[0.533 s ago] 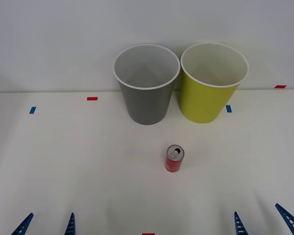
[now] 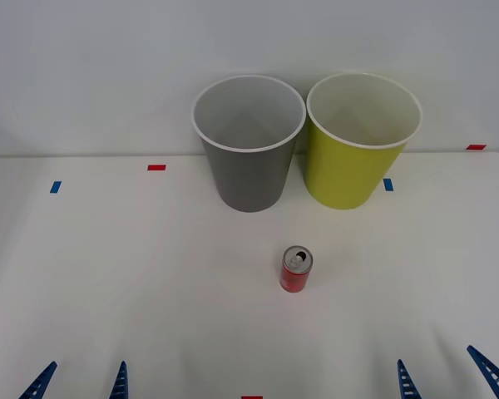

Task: Put cans in the gray bin and PET bottles in the light green bin.

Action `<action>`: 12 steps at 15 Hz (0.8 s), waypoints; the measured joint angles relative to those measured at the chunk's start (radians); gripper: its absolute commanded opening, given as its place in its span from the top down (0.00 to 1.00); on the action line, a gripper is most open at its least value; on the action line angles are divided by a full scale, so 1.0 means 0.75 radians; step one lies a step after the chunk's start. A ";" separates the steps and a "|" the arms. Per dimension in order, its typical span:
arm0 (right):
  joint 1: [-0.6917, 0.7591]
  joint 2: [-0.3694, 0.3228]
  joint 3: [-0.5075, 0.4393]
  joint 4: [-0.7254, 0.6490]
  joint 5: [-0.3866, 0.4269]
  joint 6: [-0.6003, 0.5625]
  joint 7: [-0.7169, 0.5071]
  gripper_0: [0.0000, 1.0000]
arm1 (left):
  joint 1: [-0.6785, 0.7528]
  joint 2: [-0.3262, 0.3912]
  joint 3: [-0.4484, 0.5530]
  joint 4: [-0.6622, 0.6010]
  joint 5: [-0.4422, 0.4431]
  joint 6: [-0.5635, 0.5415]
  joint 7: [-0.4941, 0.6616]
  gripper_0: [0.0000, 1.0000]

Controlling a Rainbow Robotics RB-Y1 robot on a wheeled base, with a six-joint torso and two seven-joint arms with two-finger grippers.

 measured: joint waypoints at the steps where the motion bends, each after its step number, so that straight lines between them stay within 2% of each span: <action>1: 0.000 0.000 0.000 0.000 0.000 0.000 0.000 0.00 | 0.000 0.000 0.000 0.000 0.000 0.000 0.000 0.00; 12: 0.000 0.000 0.000 0.000 0.000 0.000 0.000 0.00 | 0.000 0.000 0.000 0.000 0.000 0.000 0.000 0.00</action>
